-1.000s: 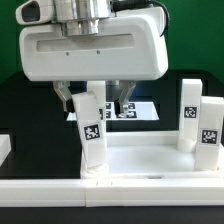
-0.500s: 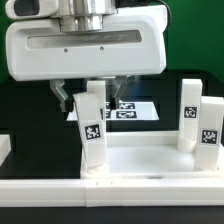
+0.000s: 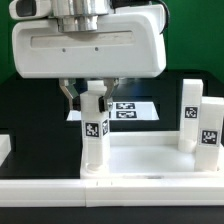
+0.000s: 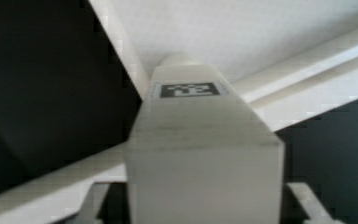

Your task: Assemble desk

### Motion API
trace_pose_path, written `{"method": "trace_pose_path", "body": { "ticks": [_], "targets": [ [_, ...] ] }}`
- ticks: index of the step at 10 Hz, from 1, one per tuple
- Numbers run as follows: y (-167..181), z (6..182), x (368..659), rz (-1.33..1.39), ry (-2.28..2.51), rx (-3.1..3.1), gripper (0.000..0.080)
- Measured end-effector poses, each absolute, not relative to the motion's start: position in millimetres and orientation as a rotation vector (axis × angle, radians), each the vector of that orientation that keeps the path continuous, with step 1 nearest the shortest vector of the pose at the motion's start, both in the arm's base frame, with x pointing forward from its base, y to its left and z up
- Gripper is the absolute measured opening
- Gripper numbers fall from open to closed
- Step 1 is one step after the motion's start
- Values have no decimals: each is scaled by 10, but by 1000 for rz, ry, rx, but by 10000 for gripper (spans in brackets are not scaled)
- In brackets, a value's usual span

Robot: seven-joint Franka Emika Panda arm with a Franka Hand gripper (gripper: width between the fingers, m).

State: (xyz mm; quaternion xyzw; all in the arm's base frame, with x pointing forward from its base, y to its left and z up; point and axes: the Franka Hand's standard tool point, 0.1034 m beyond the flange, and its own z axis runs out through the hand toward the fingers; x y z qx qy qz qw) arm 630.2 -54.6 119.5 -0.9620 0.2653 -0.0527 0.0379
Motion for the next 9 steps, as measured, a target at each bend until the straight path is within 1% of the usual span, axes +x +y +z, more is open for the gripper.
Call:
{"method": "trace_pose_path", "body": {
  "ticks": [3, 4, 5, 6, 7, 8, 9],
  "targets": [
    [-566, 1181, 6292, -107, 1681, -2505, 284],
    [-595, 1172, 6279, -67, 1897, -2302, 284],
    [-604, 1168, 6277, -60, 1950, -2256, 284],
    [-598, 1168, 6278, -61, 1954, -2253, 336],
    [-600, 1166, 6278, -62, 1945, -2261, 473],
    [-597, 1170, 6284, -87, 1814, -2387, 473],
    [-565, 1177, 6304, -124, 1605, -2551, 608]
  ]
}}
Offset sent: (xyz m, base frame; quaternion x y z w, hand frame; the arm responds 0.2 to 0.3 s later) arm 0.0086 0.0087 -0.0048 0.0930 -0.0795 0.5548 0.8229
